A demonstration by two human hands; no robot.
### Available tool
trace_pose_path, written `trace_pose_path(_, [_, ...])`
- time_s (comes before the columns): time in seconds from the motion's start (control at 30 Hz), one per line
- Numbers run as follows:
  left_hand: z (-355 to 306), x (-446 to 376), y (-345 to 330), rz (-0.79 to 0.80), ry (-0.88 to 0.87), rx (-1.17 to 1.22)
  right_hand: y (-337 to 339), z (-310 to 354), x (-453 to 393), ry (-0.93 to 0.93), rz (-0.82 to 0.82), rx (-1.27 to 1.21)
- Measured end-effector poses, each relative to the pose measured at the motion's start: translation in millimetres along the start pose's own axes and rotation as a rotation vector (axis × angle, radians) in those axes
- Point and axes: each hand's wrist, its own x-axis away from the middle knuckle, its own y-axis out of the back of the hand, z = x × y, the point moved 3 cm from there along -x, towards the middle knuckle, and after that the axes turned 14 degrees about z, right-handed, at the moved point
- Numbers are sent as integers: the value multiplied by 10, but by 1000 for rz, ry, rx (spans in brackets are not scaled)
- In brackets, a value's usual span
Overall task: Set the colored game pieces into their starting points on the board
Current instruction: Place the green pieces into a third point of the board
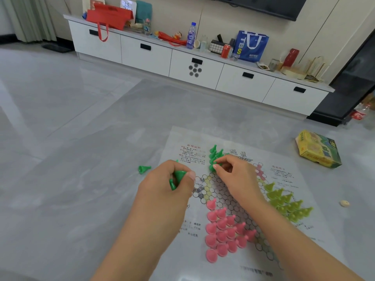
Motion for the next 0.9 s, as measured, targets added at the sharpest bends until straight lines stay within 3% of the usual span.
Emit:
trace_pose_path(0.27, [-16, 48, -34, 29, -22, -55, 16, 30, 20, 12, -1, -12])
trace_pose_path(0.43, [25, 81, -103, 135, -33, -298, 188, 261, 30, 72, -41, -90])
trace_pose_path(0.5, [18, 92, -126, 135, -49, -341, 167, 465, -29, 178, 38, 27])
trace_pose_path(0.6, [-7, 107, -126, 75, -43, -320, -90, 739, -166, 355, 326, 267])
trace_pose_path(0.7, [-24, 107, -166, 79, -29, -290, -374, 796, -292, 303, 566, 447])
trace_pose_path(0.9, [-43, 78, -82, 83, -27, -265, -396, 866, -318, 275, 522, 522])
